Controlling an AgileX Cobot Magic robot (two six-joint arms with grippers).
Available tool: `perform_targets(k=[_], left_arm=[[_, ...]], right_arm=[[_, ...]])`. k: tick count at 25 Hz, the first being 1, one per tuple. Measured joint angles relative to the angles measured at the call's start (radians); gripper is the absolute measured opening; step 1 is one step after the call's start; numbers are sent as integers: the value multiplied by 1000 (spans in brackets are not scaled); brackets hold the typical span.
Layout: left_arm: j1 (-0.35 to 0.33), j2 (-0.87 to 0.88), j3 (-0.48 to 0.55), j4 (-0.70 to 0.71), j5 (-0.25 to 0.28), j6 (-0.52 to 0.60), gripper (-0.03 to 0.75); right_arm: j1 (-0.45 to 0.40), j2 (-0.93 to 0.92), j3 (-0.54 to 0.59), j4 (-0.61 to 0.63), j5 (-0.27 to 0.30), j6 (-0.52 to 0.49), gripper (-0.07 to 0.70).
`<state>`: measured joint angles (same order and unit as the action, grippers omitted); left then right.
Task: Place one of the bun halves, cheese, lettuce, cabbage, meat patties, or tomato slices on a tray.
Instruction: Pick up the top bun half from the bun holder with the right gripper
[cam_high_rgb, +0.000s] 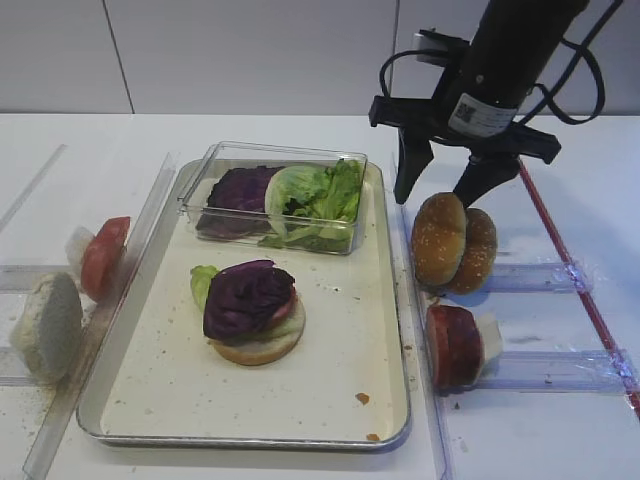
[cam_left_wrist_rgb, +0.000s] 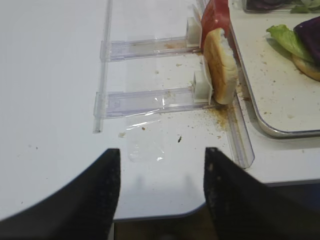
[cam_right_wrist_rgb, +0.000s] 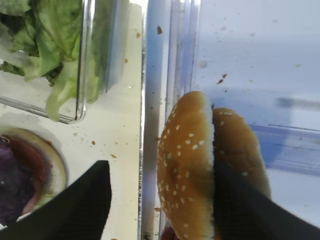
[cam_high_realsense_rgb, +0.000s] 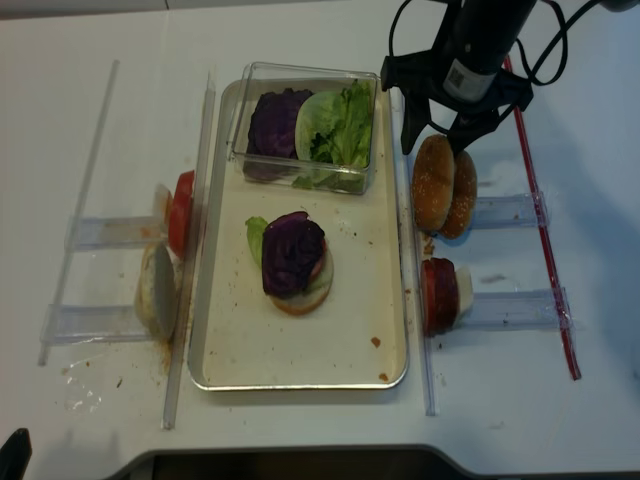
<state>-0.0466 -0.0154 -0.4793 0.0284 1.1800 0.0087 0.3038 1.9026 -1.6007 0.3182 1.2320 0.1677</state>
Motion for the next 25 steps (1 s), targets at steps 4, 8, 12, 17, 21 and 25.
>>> perform_targets(k=[4, 8, 12, 17, 21, 25], left_arm=[[0, 0, 0, 0, 0, 0, 361], [0, 0, 0, 0, 0, 0, 361], [0, 0, 0, 0, 0, 0, 361], [0, 0, 0, 0, 0, 0, 361], [0, 0, 0, 0, 0, 0, 361], [0, 0, 0, 0, 0, 0, 361]], right_arm=[[0, 9, 0, 16, 0, 0, 455], [2, 16, 0, 18, -2, 0, 455], [16, 18, 0, 18, -4, 0, 455], [28, 28, 0, 18, -4, 0, 455], [28, 28, 4, 14, -4, 0, 455], [28, 28, 4, 2, -4, 0, 455]])
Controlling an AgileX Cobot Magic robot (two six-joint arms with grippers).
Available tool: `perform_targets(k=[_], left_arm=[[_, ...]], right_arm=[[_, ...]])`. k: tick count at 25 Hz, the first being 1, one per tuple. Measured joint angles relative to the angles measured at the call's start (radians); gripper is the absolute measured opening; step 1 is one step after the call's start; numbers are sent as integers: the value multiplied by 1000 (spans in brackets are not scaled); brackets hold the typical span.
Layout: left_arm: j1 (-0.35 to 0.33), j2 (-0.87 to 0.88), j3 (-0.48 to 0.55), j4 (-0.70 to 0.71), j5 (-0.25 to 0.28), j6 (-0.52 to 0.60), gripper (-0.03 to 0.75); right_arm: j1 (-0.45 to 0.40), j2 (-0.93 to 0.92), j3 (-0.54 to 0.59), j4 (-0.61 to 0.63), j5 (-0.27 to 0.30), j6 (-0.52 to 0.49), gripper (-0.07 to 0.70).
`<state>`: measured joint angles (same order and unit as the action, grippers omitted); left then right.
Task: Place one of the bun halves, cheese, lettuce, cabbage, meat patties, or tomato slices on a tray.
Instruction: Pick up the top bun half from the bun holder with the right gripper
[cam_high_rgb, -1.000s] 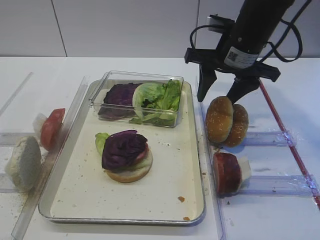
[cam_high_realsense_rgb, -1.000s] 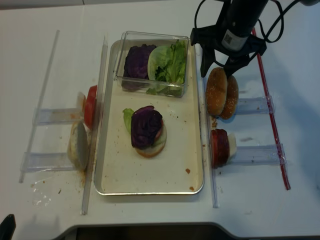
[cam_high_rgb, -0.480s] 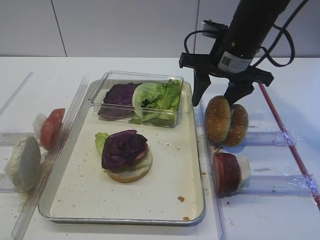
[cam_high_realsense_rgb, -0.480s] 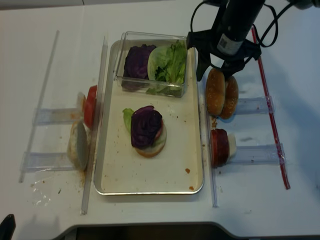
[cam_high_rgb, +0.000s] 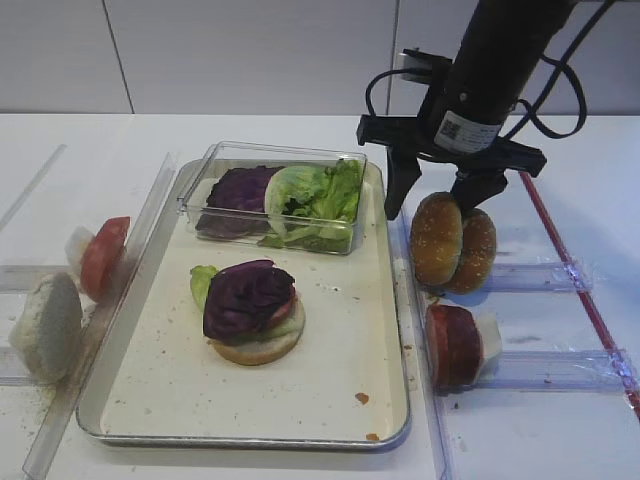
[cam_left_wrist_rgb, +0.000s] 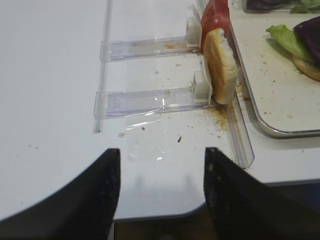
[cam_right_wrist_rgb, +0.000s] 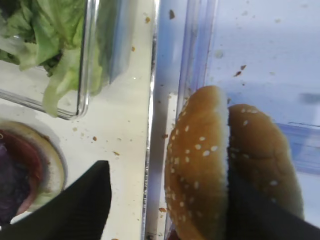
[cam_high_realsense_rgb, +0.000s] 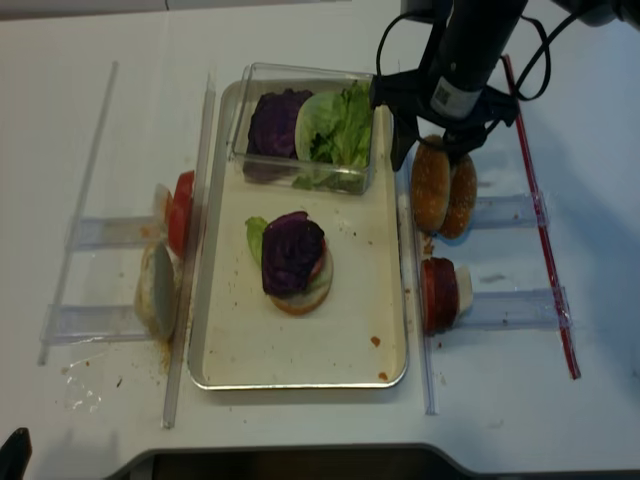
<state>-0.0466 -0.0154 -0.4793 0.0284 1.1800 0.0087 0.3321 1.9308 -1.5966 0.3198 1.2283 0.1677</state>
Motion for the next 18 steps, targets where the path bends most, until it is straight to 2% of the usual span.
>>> perform_targets(k=[18], left_arm=[[0, 0, 0, 0, 0, 0, 360]], right_arm=[[8, 25, 2, -5, 0, 2, 455]])
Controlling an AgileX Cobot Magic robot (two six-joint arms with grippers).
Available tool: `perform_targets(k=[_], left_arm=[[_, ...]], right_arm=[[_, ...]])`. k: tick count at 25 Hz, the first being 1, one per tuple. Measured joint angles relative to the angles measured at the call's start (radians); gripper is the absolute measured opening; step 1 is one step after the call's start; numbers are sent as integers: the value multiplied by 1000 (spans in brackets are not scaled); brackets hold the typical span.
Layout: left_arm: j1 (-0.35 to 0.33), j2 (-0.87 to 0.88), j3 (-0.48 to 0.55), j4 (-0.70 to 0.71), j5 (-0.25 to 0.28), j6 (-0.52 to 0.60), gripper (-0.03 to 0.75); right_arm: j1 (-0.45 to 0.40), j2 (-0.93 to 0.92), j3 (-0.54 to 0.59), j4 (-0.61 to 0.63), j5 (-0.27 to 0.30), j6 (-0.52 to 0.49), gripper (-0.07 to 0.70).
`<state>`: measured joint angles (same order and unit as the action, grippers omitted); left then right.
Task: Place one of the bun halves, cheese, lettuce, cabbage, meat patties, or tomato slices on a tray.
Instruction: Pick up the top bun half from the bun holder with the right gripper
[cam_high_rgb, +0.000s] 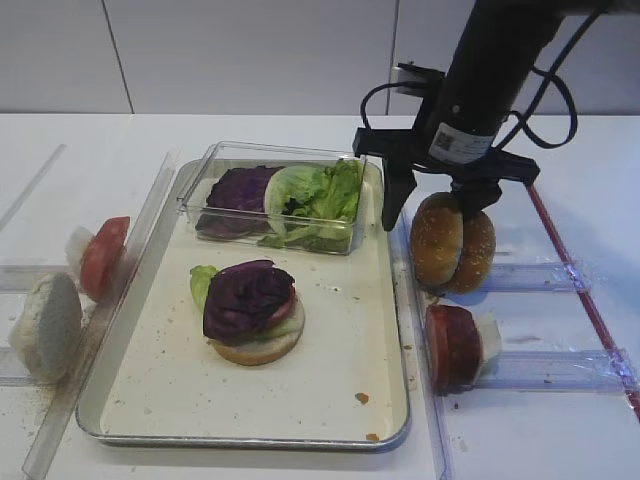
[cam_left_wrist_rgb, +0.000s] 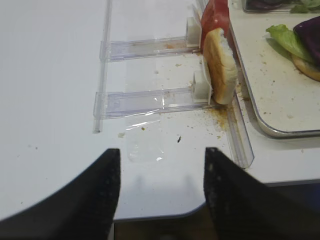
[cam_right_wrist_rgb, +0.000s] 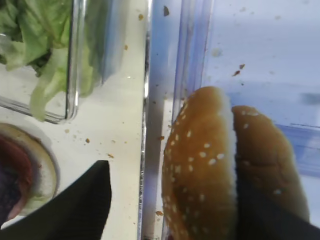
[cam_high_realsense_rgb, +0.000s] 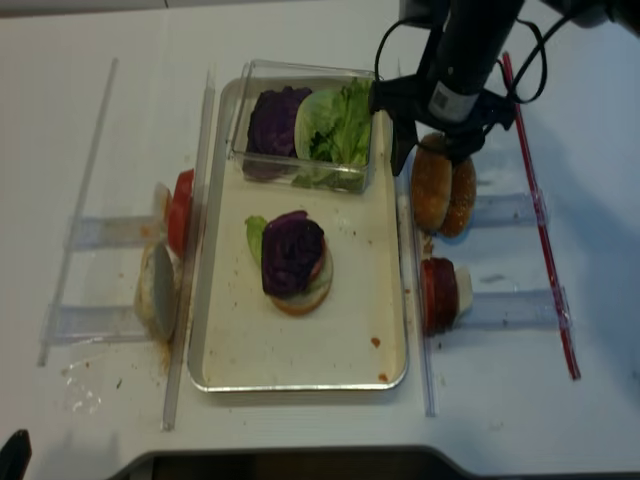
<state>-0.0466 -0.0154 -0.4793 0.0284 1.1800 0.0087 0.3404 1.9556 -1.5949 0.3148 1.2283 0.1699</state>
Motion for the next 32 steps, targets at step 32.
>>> perform_targets(k=[32], left_arm=[[0, 0, 0, 0, 0, 0, 361]], right_arm=[[11, 23, 0, -24, -2, 0, 212]])
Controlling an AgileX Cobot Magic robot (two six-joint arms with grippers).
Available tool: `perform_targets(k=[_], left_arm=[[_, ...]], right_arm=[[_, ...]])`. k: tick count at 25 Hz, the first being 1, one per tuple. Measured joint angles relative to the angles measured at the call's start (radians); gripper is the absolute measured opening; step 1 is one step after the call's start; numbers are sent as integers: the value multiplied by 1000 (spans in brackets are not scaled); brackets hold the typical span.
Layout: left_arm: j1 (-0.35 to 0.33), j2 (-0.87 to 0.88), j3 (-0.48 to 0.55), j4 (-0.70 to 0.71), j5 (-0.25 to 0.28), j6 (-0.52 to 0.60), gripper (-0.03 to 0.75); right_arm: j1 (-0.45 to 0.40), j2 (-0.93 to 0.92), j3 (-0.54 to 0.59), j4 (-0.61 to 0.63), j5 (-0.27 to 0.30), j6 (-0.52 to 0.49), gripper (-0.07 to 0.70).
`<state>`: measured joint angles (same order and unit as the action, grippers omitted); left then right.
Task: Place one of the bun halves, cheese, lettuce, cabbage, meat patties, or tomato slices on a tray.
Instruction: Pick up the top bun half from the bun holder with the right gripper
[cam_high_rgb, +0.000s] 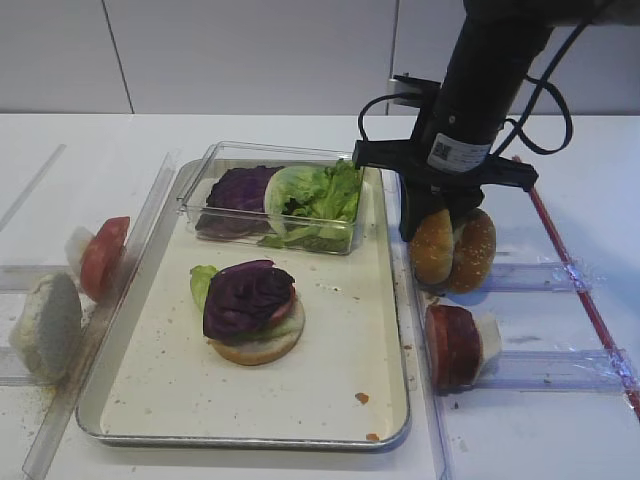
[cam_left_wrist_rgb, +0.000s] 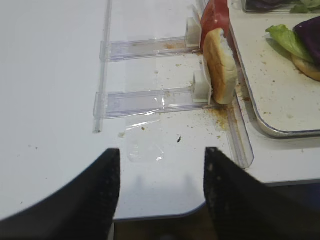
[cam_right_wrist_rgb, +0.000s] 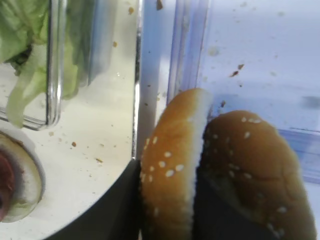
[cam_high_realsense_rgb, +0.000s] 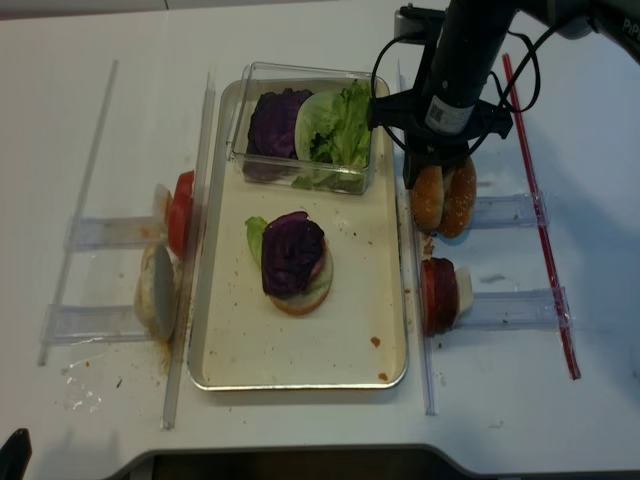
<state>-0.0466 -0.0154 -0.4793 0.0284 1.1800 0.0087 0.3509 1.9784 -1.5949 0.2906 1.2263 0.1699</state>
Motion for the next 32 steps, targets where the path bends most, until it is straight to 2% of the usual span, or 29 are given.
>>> perform_targets(k=[32], left_arm=[[0, 0, 0, 0, 0, 0, 361]], right_arm=[[0, -58, 2, -5, 0, 0, 206]])
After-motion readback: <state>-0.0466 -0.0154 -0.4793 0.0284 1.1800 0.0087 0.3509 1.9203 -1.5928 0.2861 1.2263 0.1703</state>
